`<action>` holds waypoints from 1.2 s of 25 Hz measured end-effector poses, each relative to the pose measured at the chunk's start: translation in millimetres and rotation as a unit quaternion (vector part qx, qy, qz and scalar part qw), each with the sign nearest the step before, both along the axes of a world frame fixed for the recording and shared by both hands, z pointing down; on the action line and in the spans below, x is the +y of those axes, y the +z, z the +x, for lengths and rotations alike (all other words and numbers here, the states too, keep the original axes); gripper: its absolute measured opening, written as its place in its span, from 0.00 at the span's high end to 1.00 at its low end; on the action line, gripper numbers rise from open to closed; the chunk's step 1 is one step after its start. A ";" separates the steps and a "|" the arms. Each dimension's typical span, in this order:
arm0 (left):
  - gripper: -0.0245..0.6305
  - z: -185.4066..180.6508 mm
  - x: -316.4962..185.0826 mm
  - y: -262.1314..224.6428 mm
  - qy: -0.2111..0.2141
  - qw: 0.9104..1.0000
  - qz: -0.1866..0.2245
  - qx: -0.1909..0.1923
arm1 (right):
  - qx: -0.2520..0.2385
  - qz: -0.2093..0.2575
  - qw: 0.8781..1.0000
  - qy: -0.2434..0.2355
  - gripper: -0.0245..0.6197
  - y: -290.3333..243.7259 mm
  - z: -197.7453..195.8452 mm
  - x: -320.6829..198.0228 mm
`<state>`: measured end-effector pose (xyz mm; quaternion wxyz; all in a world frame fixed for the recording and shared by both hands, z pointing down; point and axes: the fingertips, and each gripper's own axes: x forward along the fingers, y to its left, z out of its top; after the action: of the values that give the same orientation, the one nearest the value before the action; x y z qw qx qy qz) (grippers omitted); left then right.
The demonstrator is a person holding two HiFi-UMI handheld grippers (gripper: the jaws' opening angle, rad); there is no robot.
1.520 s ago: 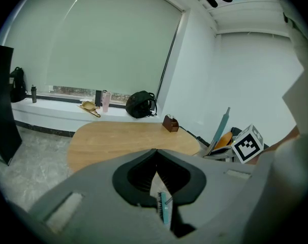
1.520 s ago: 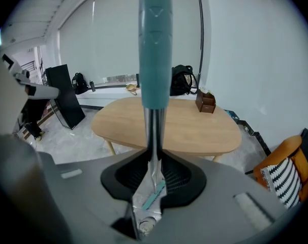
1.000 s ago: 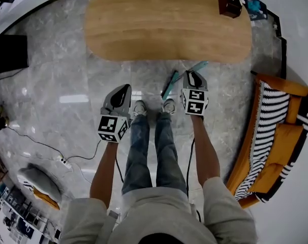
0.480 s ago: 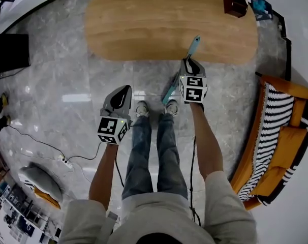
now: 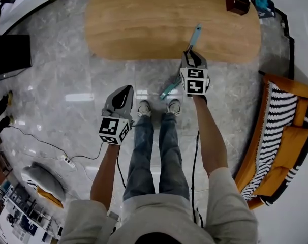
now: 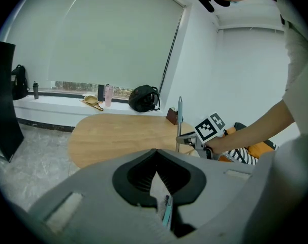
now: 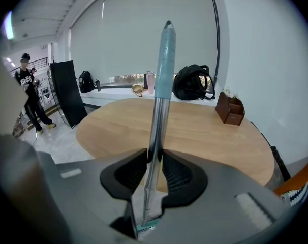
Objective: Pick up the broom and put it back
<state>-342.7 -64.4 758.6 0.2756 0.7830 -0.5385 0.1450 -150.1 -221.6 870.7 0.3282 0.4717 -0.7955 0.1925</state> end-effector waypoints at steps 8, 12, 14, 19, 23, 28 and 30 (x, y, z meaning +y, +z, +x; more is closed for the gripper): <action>0.97 5.2 0.6 5.9 0.004 1.000 -0.005 0.000 | -0.007 0.000 1.000 -0.003 0.78 3.2 4.4 -5.8; 0.97 8.4 -0.8 6.0 0.004 1.000 -0.004 0.001 | -0.015 -0.005 1.000 -0.002 0.72 4.6 6.1 -2.5; 0.97 9.7 -2.6 4.6 0.004 1.000 -0.003 0.001 | -0.017 -0.006 1.000 -0.002 0.72 4.3 6.8 0.0; 0.97 8.1 -8.3 -1.5 0.000 1.000 0.003 0.000 | -0.025 -0.002 1.000 0.007 0.72 -6.2 7.5 9.0; 0.97 9.3 -13.5 -10.0 -0.004 1.000 0.010 0.001 | -0.032 0.011 0.999 0.015 0.75 -25.2 14.0 26.9; 0.97 7.3 -24.0 -29.5 -0.007 1.000 0.025 0.000 | -0.030 0.034 0.999 0.022 0.80 -58.3 25.6 56.8; 0.97 7.8 -26.6 -38.9 -0.008 0.999 0.031 0.000 | -0.029 0.038 0.998 0.028 0.82 -72.6 33.6 71.6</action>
<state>-334.9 -91.0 719.7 0.2523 0.7867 -0.5491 0.1263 -116.5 -150.0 798.1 0.2811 0.5001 -0.7979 0.1850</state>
